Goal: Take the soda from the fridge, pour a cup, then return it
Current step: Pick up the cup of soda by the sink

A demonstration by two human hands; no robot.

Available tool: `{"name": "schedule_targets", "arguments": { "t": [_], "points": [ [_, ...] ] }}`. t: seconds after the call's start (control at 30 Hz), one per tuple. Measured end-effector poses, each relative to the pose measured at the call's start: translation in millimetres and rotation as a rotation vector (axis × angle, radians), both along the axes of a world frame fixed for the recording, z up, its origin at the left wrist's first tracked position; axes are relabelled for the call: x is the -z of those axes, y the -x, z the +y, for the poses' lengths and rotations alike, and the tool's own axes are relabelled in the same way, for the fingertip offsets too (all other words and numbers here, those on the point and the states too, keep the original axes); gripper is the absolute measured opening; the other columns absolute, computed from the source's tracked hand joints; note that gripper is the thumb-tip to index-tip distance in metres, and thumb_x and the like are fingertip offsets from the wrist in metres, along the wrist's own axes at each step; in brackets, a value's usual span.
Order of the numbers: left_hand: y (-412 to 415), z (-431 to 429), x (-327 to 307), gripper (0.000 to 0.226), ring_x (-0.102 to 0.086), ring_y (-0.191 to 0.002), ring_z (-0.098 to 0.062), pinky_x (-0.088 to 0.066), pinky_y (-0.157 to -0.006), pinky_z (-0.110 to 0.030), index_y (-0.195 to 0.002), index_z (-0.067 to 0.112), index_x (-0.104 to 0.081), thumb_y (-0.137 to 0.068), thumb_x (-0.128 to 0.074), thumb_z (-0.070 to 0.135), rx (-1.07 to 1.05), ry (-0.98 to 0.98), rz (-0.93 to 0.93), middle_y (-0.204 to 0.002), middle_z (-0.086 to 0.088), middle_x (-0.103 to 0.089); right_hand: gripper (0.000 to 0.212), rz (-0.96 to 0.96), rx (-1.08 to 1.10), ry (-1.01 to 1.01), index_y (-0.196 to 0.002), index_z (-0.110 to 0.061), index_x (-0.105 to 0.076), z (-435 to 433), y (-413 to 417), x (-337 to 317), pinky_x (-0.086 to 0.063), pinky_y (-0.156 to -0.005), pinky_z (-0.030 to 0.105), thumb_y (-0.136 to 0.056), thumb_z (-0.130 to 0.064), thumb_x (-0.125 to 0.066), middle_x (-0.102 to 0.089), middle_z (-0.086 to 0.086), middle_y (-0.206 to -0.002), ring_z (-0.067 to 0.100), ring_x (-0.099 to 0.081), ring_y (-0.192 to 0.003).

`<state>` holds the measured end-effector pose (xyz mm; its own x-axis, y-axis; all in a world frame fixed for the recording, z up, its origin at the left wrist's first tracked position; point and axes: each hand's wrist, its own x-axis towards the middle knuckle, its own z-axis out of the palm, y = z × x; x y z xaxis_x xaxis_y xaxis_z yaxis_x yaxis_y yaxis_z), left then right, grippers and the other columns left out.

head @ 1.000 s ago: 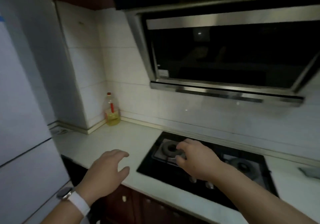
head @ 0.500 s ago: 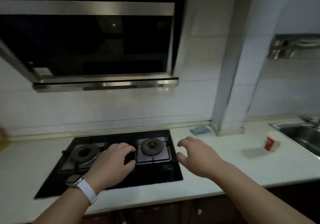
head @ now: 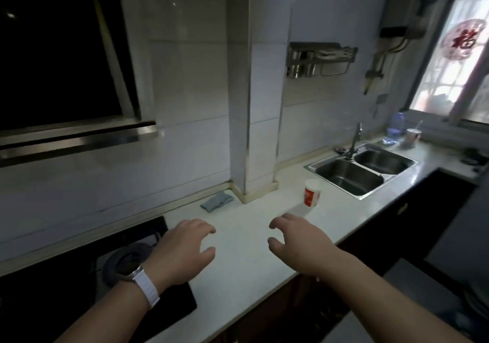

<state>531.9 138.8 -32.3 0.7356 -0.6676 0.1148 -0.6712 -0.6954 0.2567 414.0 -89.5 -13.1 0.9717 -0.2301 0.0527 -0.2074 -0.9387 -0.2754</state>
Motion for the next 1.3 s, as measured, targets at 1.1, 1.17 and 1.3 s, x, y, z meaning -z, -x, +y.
{"name": "schedule_targets", "arguments": {
  "t": [1.1, 1.17, 1.3],
  "points": [
    [-202, -348, 49, 0.046, -0.042, -0.128, -0.014, -0.038, -0.105, -0.034, -0.133, 0.03, -0.05, -0.09, -0.049, 0.046, 0.29, -0.072, 0.085, -0.139, 0.01, -0.05, 0.042, 0.129, 0.322, -0.012, -0.129, -0.027, -0.052, -299, -151, 61, -0.048, -0.088, 0.034, -0.093, -0.047, -0.046, -0.053, -0.004, -0.127, 0.019, -0.053, -0.112],
    [-207, -374, 57, 0.046, -0.042, -0.128, -0.015, -0.038, -0.105, -0.034, -0.133, 0.03, -0.051, -0.09, -0.05, 0.046, 0.257, -0.098, 0.089, -0.139, 0.009, -0.05, 0.041, 0.134, 0.285, -0.028, -0.127, -0.026, -0.054, -331, -162, 73, -0.049, -0.087, 0.035, -0.092, -0.046, -0.048, -0.054, -0.003, -0.126, 0.019, -0.055, -0.109],
    [-216, -423, 69, 0.046, -0.042, -0.129, -0.016, -0.037, -0.106, -0.033, -0.133, 0.029, -0.052, -0.089, -0.051, 0.044, 0.181, -0.162, 0.13, -0.141, 0.008, -0.05, 0.041, 0.163, 0.205, -0.064, -0.125, -0.024, -0.055, -396, -182, 88, -0.05, -0.086, 0.035, -0.091, -0.046, -0.047, -0.055, -0.001, -0.122, 0.021, -0.056, -0.108]
  ]
}}
